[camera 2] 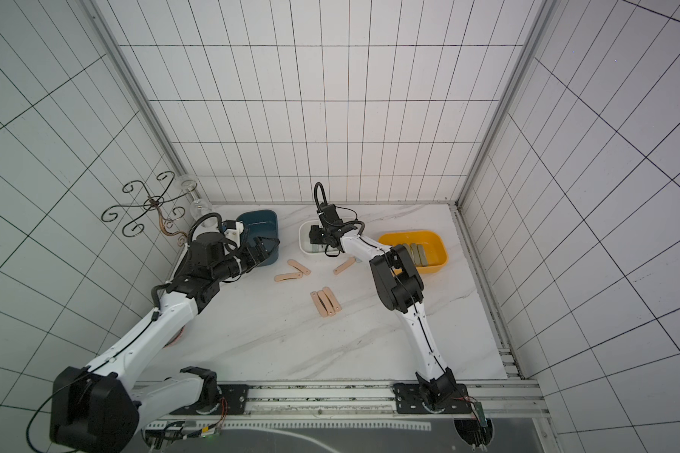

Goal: Place the fruit knives into the storage box by color
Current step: Place the fruit knife in the storage box.

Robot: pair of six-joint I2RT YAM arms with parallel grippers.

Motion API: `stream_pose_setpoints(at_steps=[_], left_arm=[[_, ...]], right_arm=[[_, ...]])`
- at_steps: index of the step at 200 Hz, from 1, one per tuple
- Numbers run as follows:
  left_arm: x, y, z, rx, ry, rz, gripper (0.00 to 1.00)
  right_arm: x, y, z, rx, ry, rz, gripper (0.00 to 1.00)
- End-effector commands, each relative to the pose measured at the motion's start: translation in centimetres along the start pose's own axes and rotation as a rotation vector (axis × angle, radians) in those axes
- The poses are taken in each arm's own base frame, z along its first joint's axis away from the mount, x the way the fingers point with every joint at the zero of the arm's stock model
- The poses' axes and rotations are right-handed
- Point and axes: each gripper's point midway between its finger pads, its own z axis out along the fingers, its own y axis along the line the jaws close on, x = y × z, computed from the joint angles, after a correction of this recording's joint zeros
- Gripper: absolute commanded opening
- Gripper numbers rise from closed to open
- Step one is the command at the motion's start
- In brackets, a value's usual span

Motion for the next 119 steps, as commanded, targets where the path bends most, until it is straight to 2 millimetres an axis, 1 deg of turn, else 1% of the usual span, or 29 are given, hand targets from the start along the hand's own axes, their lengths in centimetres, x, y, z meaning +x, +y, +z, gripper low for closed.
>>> stream_pose_setpoints(at_steps=[1, 17, 28, 34, 37, 64, 87, 102, 119], left_arm=[[-1.4, -1.8, -0.7, 0.036, -0.039, 0.029, 0.97], [-1.5, -2.2, -0.8, 0.044, -0.041, 0.029, 0.97], [-1.5, -2.4, -0.9, 0.048, -0.041, 0.030, 0.97], [-1.5, -2.5, -0.9, 0.051, -0.042, 0.032, 0.97], [-1.4, -2.5, -0.9, 0.052, -0.040, 0.033, 0.97], [-1.1, -2.7, -0.9, 0.054, -0.035, 0.035, 0.97], [-0.8, -2.9, -0.8, 0.056, -0.032, 0.036, 0.97], [-0.7, -3.1, -0.7, 0.060, -0.027, 0.038, 0.97], [-0.5, -3.4, -0.5, 0.063, -0.025, 0.042, 0.97]], right_arm=[[-7.8, 3.6, -7.7, -0.078, -0.176, -0.034, 0.47], [-7.6, 2.8, -9.9, -0.060, -0.186, -0.033, 0.48], [-7.2, 1.8, -11.3, -0.040, -0.189, -0.027, 0.48], [-6.5, 1.0, -11.8, -0.027, -0.181, -0.020, 0.48], [-6.6, 0.7, -12.3, -0.023, -0.188, -0.016, 0.48], [-3.8, -2.7, -15.0, 0.014, -0.169, 0.023, 0.46], [-0.6, -5.5, -16.5, 0.053, -0.137, 0.060, 0.44], [1.0, -6.4, -17.0, 0.055, -0.125, 0.084, 0.44], [3.2, -7.3, -16.9, 0.066, -0.089, 0.096, 0.43]])
